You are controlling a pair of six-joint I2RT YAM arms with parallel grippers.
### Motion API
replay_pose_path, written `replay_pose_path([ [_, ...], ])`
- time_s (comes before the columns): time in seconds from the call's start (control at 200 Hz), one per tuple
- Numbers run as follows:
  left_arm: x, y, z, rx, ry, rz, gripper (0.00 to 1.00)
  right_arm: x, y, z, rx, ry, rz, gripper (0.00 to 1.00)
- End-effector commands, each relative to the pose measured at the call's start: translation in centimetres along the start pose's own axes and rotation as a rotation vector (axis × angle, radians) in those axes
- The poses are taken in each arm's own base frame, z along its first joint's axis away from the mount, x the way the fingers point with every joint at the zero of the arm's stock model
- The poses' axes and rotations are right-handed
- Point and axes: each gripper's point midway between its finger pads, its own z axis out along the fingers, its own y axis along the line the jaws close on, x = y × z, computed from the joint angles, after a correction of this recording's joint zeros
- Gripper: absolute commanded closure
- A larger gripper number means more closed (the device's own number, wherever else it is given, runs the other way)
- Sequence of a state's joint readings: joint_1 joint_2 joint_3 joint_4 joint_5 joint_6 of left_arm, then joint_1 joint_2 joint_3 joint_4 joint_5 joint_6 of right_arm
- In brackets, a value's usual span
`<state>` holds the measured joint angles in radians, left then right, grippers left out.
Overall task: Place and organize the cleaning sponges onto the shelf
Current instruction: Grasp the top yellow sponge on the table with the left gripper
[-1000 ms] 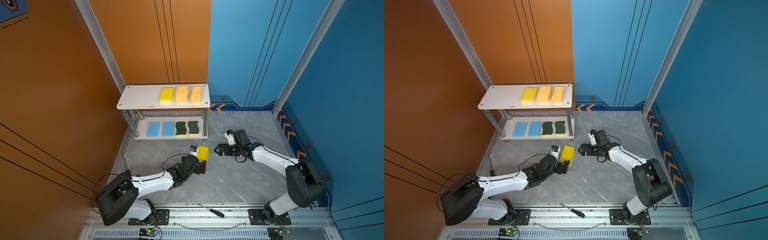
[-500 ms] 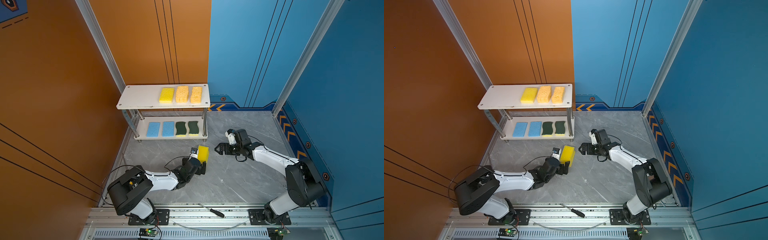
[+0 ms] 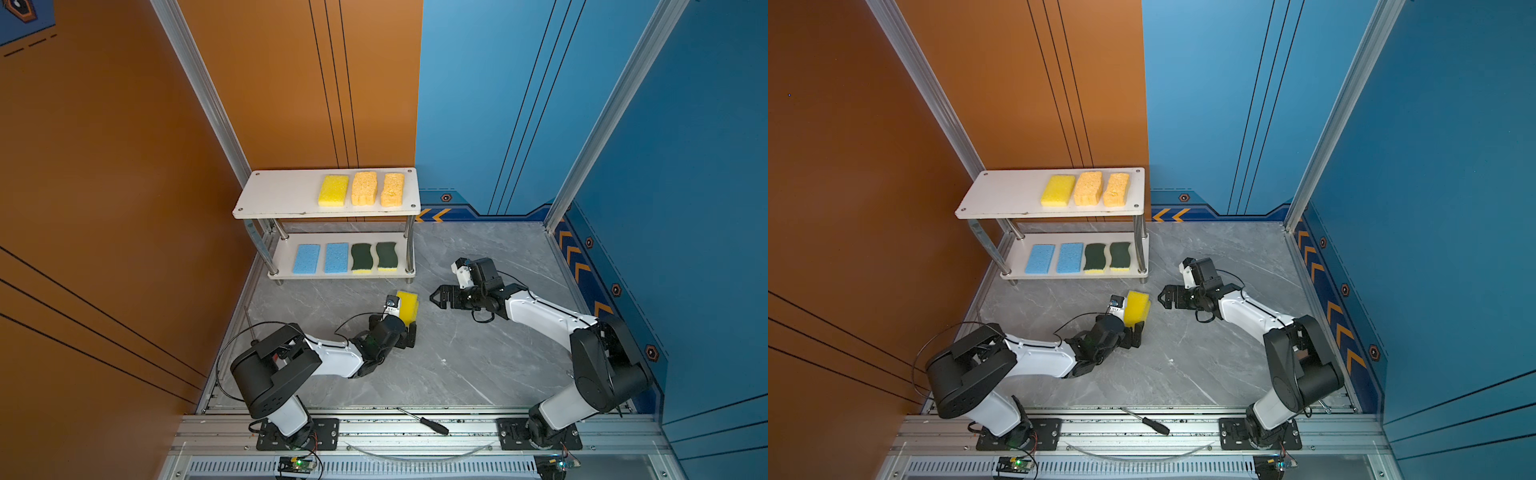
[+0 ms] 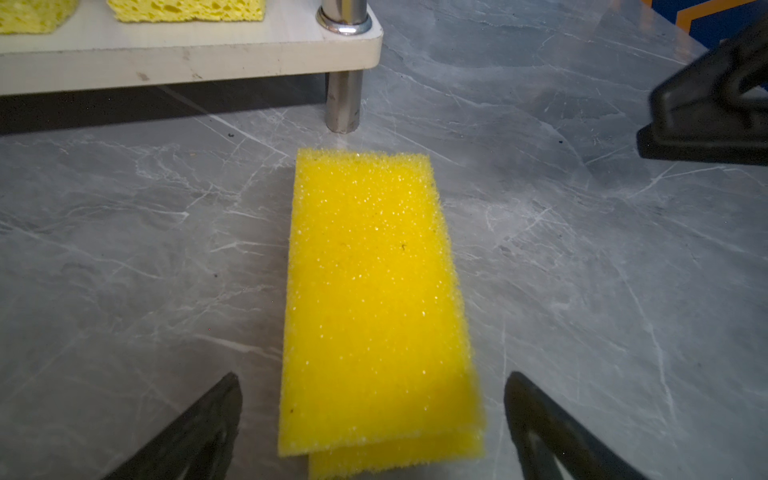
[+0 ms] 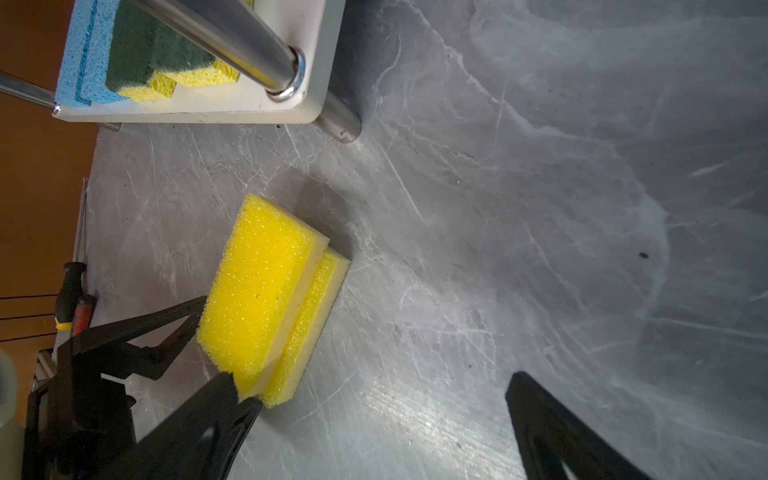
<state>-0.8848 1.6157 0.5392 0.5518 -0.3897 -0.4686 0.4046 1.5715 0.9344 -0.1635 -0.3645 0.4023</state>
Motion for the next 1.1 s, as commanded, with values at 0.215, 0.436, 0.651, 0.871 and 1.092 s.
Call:
replay_pose_path([
  [0.215,-0.7,-0.3,0.9,-0.002,-0.022,-0.013,0.06,0.3,-0.5,0.5,-0.007,0.01,0.029,0.0],
  [0.436,-0.6,0.0,1.3,-0.003,-0.023,-0.03,0.08,0.4,-0.6,0.5,-0.007,0.012,0.034,0.0],
  [0.651,-0.4,0.3,1.7,-0.01,-0.022,-0.036,0.12,0.4,-0.6,0.6,-0.007,0.012,0.035,0.0],
  [0.871,-0.1,0.6,2.0,-0.013,-0.017,-0.04,0.21,0.4,-0.5,0.5,-0.008,0.011,0.036,0.0],
  [1.092,0.0,0.7,2.0,-0.006,-0.014,-0.04,0.29,0.3,-0.5,0.5,-0.009,0.008,0.038,0.0],
])
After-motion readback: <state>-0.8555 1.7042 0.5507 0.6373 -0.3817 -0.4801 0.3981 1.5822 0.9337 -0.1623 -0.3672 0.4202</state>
